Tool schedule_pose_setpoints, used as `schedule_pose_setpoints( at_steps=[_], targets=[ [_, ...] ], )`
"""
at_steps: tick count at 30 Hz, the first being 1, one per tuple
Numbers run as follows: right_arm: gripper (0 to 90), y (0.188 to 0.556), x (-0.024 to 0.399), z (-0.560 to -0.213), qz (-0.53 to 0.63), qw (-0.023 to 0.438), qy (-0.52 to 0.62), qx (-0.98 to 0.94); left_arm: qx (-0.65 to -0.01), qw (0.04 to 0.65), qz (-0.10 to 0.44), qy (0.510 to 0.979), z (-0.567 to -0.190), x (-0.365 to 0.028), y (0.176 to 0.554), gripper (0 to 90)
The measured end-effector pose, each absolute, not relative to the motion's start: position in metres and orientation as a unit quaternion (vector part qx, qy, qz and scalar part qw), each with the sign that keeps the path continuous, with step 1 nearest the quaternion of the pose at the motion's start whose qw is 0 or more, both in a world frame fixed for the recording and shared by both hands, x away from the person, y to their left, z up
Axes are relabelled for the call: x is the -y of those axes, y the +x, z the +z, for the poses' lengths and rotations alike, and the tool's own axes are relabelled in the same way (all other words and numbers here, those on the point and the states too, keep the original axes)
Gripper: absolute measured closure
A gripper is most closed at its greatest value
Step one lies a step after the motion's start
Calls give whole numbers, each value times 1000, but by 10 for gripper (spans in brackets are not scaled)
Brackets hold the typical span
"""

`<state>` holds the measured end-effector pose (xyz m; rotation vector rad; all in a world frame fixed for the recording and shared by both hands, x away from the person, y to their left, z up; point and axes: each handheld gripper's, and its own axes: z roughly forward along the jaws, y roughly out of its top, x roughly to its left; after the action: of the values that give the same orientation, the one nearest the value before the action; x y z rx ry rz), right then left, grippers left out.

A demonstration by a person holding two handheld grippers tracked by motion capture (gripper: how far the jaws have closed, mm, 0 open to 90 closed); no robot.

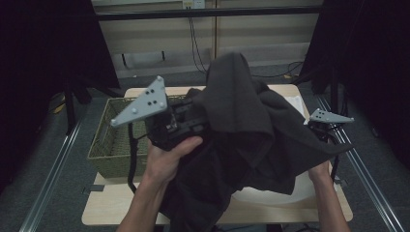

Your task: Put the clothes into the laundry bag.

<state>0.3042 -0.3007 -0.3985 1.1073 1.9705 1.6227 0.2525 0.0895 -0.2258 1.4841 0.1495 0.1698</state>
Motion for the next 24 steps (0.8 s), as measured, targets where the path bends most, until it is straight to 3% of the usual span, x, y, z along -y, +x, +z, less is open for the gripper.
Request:
schedule_pose_setpoints(
  at_steps=[12, 24],
  targets=[
    [887, 305, 298, -403, 565, 174, 390, -706, -111, 716, 36, 689, -327, -65, 283, 782],
    [887, 303, 300, -403, 562, 174, 390, -708, -121, 668, 38, 733, -385, -30, 301, 779]
  ],
)
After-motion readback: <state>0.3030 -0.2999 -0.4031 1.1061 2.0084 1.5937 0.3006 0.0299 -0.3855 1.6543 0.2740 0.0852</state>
